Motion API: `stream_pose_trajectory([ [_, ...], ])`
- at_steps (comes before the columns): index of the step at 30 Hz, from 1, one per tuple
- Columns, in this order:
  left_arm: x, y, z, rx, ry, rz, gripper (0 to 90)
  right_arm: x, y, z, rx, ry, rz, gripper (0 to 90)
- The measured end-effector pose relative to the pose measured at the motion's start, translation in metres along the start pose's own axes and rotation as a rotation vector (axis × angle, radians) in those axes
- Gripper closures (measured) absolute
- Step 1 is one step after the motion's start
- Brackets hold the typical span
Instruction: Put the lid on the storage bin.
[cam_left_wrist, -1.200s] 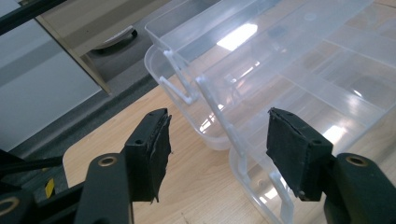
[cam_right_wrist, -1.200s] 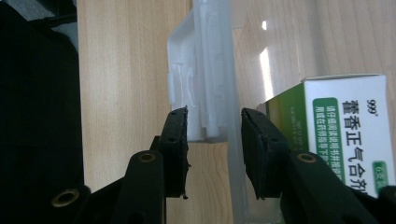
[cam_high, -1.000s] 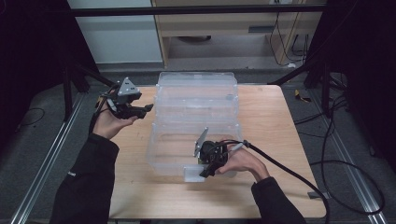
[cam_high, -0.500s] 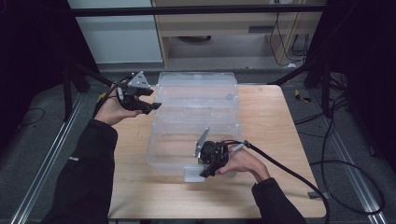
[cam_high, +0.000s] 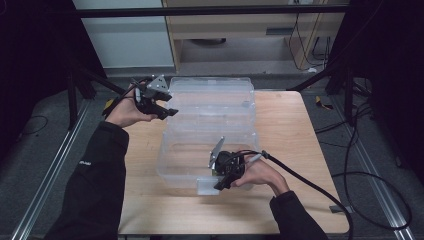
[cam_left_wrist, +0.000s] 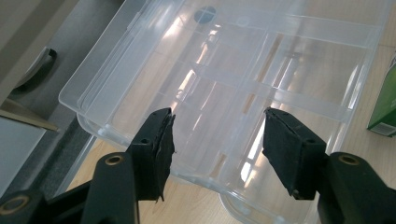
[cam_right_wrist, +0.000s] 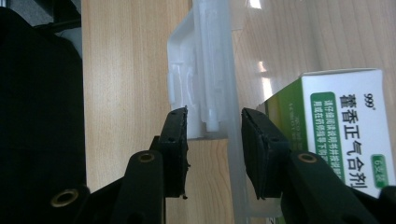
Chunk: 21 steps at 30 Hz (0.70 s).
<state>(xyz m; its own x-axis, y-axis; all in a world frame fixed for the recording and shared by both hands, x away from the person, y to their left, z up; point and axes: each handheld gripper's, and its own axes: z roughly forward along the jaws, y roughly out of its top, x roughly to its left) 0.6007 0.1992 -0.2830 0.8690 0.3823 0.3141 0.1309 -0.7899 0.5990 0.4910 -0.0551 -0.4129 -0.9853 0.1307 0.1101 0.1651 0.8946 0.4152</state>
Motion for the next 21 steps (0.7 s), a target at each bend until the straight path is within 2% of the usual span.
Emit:
stream_pose_trajectory([
  [3, 0.001, 0.002, 0.001, 0.006, -0.019, 0.019, 42.8, 0.000, 0.000, 0.000, -0.003, 0.000, -0.004, 62.4],
  [13, 0.004, 0.008, 0.013, 0.049, -0.047, 0.054, 45.8, 0.000, -0.001, 0.000, 0.003, 0.001, -0.011, 62.3],
  [17, 0.007, 0.011, 0.020, 0.076, -0.053, 0.086, 46.8, 0.000, -0.001, 0.000, 0.003, 0.003, -0.007, 62.2],
  [21, 0.008, 0.014, 0.027, 0.086, -0.061, 0.089, 47.9, -0.001, -0.001, 0.000, 0.006, 0.006, 0.002, 62.2],
])
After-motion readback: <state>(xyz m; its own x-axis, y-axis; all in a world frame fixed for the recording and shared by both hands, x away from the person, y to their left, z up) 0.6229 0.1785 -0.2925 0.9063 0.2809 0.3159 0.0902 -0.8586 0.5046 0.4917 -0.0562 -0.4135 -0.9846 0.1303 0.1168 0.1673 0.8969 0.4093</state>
